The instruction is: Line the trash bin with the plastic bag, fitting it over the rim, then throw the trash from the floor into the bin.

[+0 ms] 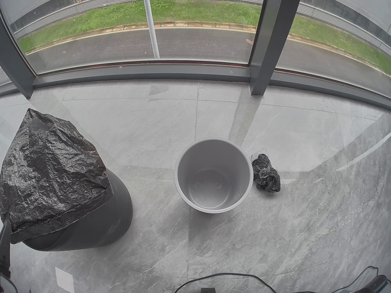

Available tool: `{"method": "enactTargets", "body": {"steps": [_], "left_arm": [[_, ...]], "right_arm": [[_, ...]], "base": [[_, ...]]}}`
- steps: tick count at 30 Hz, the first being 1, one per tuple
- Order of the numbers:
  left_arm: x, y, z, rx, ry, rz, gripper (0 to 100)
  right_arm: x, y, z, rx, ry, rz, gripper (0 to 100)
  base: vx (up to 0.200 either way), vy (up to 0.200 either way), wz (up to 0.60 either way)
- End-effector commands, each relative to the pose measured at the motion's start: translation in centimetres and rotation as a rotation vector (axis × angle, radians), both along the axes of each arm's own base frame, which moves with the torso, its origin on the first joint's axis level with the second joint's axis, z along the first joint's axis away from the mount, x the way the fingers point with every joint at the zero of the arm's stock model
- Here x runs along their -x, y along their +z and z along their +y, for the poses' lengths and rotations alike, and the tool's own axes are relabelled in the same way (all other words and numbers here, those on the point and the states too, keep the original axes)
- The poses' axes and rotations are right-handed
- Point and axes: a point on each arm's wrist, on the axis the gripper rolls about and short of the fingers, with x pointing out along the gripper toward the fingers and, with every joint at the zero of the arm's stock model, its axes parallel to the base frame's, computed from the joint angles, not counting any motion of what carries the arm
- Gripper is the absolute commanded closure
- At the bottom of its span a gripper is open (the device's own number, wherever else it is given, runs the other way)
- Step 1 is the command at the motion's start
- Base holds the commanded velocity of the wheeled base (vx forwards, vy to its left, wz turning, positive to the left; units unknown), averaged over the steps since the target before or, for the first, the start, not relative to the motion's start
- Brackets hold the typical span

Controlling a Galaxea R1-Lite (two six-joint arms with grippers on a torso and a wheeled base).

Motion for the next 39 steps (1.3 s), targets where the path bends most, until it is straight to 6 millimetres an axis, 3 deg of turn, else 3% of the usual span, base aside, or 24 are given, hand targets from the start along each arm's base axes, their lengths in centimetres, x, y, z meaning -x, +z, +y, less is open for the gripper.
{"method": "enactTargets", "body": {"steps": [1, 6, 10, 15, 22, 28, 30, 31, 34, 39], "left_arm": [[-6.4, 0.9, 0.0, -0.096, 0.062, 0.218, 0], [-8.0, 0.6, -0.1, -0.330, 0.037, 0.278, 0], [-9.5, 0.2, -1.3, -0.528, -0.155, 0.318, 0], [-10.3, -0.9, -2.1, -0.636, -0.213, 0.375, 0], [-9.8, -2.8, -2.2, -0.592, -0.218, 0.435, 0], [-8.7, -1.8, -1.0, -0.260, -0.008, 0.367, 0], [-7.6, -2.9, -0.2, -0.129, 0.099, 0.366, 0], [-7.6, -2.9, -0.2, -0.125, 0.103, 0.364, 0], [-6.0, -5.8, 0.1, -0.152, 0.106, 0.385, 0], [-6.2, -5.7, -0.4, -0.244, -0.070, 0.383, 0]], "right_arm": [[-8.8, 6.3, 0.3, -0.022, 0.030, 0.058, 0], [-11.0, 4.9, 1.4, -0.026, 0.148, 0.143, 0], [-11.3, 3.0, 2.1, -0.015, 0.215, 0.211, 0], [-11.4, 2.1, 2.1, -0.013, 0.215, 0.222, 0], [-11.8, 0.9, 2.2, -0.003, 0.219, 0.267, 0], [-12.3, 0.6, 2.4, -0.006, 0.217, 0.269, 0], [-12.5, 0.3, 2.4, -0.007, 0.217, 0.272, 0], [-12.5, 0.3, 2.4, -0.007, 0.217, 0.272, 0], [-13.0, -0.2, 2.6, -0.006, 0.219, 0.285, 0], [-13.6, -0.7, 2.7, -0.004, 0.217, 0.297, 0]], "base": [[0.000, 0.000, 0.00], [0.000, 0.000, 0.00], [0.000, 0.000, 0.00], [0.000, 0.000, 0.00], [0.000, 0.000, 0.00], [0.000, 0.000, 0.00], [0.000, 0.000, 0.00], [0.000, 0.000, 0.00], [0.000, 0.000, 0.00], [0.000, 0.000, 0.00]]}}
